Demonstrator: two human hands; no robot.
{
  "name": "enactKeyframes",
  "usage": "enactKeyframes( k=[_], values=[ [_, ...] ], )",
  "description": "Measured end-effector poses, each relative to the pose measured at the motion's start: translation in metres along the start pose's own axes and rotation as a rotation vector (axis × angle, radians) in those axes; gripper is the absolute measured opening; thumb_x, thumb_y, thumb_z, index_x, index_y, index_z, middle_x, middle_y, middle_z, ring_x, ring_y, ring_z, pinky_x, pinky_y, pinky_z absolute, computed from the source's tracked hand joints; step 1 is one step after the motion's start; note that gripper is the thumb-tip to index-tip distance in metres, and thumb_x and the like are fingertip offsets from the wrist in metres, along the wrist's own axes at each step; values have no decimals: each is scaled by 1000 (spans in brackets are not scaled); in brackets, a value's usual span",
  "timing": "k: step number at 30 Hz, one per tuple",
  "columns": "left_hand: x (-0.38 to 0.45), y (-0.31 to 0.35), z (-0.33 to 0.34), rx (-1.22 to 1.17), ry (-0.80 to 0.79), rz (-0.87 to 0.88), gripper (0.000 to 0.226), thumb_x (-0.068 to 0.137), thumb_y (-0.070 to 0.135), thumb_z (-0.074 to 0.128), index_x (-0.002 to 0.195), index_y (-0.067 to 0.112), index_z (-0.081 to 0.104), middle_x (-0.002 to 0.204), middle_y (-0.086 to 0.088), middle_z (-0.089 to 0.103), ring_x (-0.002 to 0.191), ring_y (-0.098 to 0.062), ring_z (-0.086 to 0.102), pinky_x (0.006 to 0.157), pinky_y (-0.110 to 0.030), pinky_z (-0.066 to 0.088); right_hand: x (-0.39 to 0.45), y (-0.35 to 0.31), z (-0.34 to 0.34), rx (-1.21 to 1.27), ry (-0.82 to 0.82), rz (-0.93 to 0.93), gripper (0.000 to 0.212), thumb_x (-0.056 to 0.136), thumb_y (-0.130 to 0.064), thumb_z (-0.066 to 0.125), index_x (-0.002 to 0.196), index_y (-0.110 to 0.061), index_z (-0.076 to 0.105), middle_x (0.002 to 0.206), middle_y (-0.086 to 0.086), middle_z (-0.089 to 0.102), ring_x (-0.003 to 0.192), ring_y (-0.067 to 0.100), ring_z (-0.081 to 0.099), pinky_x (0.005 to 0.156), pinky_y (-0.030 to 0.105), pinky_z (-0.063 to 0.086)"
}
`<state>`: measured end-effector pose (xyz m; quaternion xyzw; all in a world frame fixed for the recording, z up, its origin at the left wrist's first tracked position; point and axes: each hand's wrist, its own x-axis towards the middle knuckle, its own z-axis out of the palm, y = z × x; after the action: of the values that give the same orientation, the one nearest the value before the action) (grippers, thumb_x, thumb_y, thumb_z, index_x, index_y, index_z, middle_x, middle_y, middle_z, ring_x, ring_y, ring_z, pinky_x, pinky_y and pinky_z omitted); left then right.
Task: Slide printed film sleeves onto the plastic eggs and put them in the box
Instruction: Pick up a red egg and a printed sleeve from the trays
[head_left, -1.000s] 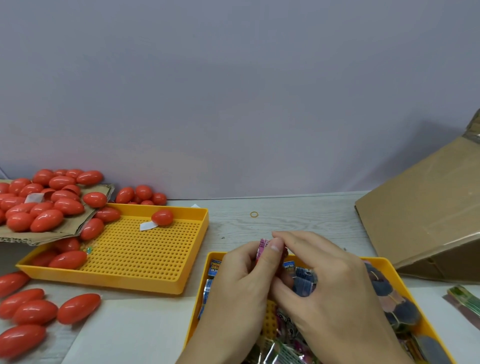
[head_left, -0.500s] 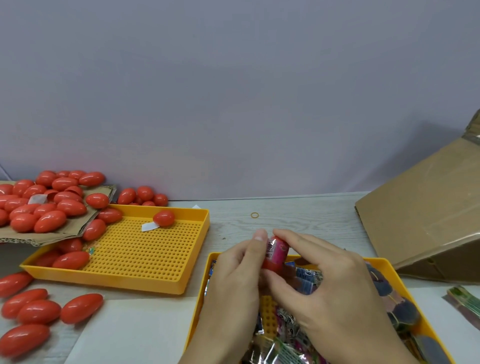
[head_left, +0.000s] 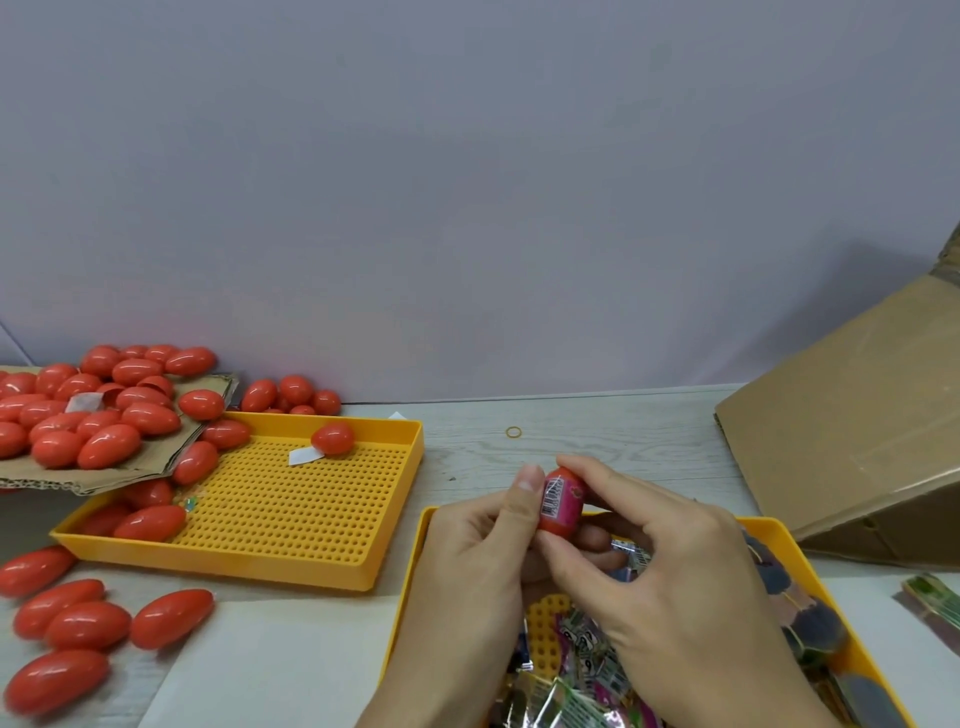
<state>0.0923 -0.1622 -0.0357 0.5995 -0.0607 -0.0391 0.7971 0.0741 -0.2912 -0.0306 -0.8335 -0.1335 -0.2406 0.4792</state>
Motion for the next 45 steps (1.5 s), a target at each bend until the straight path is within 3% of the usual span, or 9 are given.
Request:
enactKeyframes(
  k=[6, 11, 16, 19, 24, 31, 36, 41, 45],
  values=[
    [-1, 3, 2, 137, 135, 89, 37, 73, 47, 67, 87, 13, 72, 74, -2, 72, 65, -17, 71, 56, -25, 56, 1, 3, 2, -130, -75, 48, 53, 76, -46, 68, 127, -32, 64, 97, -33, 58, 96, -9, 58, 79, 5, 46],
    [-2, 5, 1, 64, 114, 24, 25, 81, 26, 69, 88, 3, 76, 89, -18, 75, 86, -32, 74, 67, -31, 61, 1, 4, 1, -58, -20, 81, 54, 73, -46, 69, 125, -37, 63, 100, -25, 58, 97, -4, 59, 80, 17, 53],
    [-2, 8, 2, -170, 55, -100, 34, 81, 22, 62, 87, -11, 70, 85, -28, 69, 77, -36, 70, 66, -36, 62, 2, 1, 1, 39, -16, 86, 51, 74, -35, 78, 118, -54, 59, 112, -32, 56, 105, -1, 59, 86, 29, 55],
    [-1, 7, 3, -132, 50, -89, 38, 77, 28, 71, 90, -8, 72, 88, -34, 67, 77, -37, 68, 65, -35, 60, 1, 1, 0, 15, -38, 88, 52, 73, -40, 77, 122, -48, 61, 111, -34, 56, 104, -4, 58, 88, 26, 53],
    [-1, 4, 1, -74, 38, -47, 42, 66, 31, 76, 91, -2, 75, 89, -33, 69, 77, -36, 71, 69, -35, 61, 1, 6, 0, 39, -39, 90, 52, 79, -18, 78, 125, -40, 63, 112, -36, 56, 104, -4, 61, 86, 25, 55],
    [0, 2, 2, -92, 68, -67, 34, 68, 27, 77, 86, -1, 69, 92, -29, 72, 82, -40, 74, 75, -40, 63, 0, 9, 3, 91, -63, 56, 58, 82, -23, 75, 123, -56, 51, 115, -32, 56, 112, -9, 56, 79, 14, 55],
    [0, 4, 1, -83, 130, -3, 40, 62, 31, 81, 81, 2, 62, 76, -19, 72, 72, -33, 73, 66, -35, 61, 0, 4, 6, -45, 19, 20, 39, 72, -36, 77, 103, -44, 55, 96, -22, 59, 98, 0, 61, 65, 15, 53],
    [-4, 5, 2, 204, 169, 43, 59, 60, 47, 80, 87, -1, 59, 86, -21, 72, 86, -35, 73, 83, -49, 59, -1, -3, 10, -216, 49, -47, 29, 81, -26, 75, 98, -44, 58, 85, -26, 58, 84, -1, 60, 68, 19, 52],
    [-6, 9, 8, 115, 80, 10, 45, 85, 44, 63, 92, 0, 62, 74, -10, 72, 73, -24, 73, 63, -33, 60, 1, -5, 5, -128, 65, 140, 3, 89, -33, 67, 88, -36, 66, 77, -21, 67, 76, 1, 66, 62, 19, 55]
  ],
)
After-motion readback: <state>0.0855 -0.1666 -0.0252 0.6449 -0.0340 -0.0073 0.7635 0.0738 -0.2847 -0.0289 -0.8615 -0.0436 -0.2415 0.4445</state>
